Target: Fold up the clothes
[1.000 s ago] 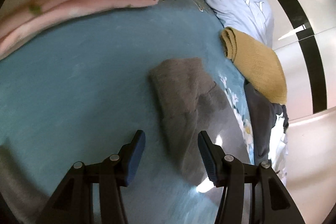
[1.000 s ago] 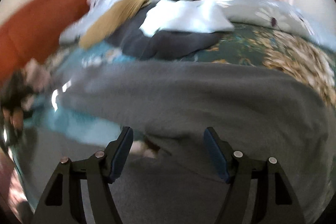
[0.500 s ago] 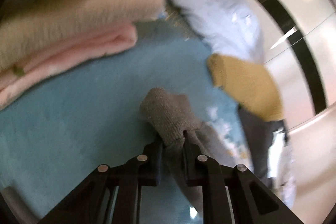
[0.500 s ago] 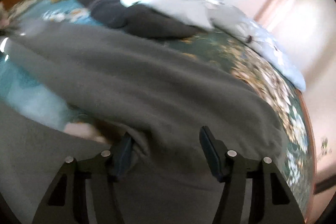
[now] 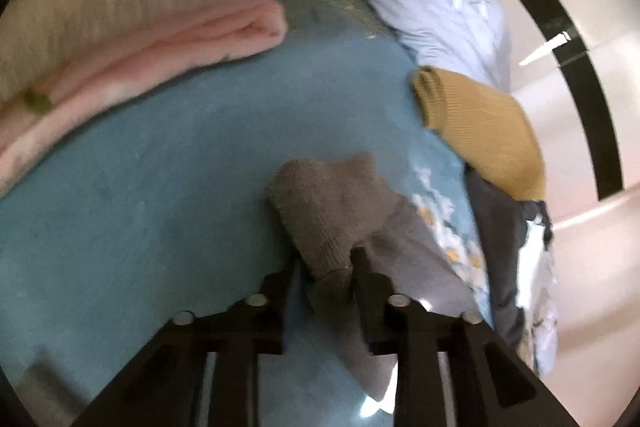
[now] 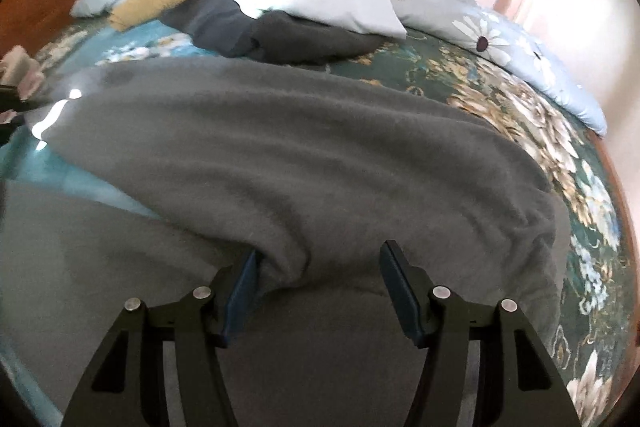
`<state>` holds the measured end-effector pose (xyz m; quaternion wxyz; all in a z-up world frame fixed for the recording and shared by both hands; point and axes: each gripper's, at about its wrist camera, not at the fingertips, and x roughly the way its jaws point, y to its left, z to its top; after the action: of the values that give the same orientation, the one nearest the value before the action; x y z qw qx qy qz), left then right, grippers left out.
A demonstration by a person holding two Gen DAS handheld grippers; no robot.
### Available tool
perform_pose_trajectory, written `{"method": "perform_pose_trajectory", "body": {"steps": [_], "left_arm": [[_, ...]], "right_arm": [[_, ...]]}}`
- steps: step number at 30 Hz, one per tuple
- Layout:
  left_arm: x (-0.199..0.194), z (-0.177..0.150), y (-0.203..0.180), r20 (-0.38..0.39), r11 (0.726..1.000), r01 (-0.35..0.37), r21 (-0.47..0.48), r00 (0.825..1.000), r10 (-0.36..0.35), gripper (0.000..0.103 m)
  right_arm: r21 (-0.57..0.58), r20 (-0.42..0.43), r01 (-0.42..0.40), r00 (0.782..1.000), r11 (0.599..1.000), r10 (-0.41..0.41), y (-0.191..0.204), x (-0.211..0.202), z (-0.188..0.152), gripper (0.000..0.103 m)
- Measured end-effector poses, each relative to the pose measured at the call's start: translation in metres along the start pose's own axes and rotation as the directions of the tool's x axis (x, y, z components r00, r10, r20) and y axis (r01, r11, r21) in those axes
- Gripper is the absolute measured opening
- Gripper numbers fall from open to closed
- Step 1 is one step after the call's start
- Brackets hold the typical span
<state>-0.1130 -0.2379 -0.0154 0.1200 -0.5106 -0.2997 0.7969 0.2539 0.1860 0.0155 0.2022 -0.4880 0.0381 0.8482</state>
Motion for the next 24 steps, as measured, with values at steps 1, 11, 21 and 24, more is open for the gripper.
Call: {"method": "perform_pose_trajectory", "body": {"steps": [1, 11, 21, 24], "left_arm": [[-0.008, -0.002, -0.002, 0.003, 1.0, 0.01, 0.001, 1.0, -0.01, 0.046], [-0.107, -0.055, 0.02, 0.076, 0.995, 0.096, 0.04, 0.992, -0.099, 0.052], [-0.185, -0.12, 0.092, 0.203, 0.997, -0.065, 0.028, 0.977, 0.058, 0.053], [-0.183, -0.134, 0.114, 0.174, 0.998, -0.063, -0.011, 0.983, 0.064, 0.054]], "right_arm": [[-0.004, 0.009, -0.017, 1.0, 1.0, 0.017, 0.002, -0.005, 0.0, 0.062], [0.078, 0.045, -0.135, 0.99, 0.988, 0.132, 0.015, -0.029, -0.008, 0.063], [0.322, 0.004, -0.235, 0.969, 0.917, 0.247, -0.003, -0.047, -0.019, 0.063], [0.355, 0.013, -0.237, 0.969, 0.904, 0.248, -0.009, -0.062, -0.027, 0.063]]}}
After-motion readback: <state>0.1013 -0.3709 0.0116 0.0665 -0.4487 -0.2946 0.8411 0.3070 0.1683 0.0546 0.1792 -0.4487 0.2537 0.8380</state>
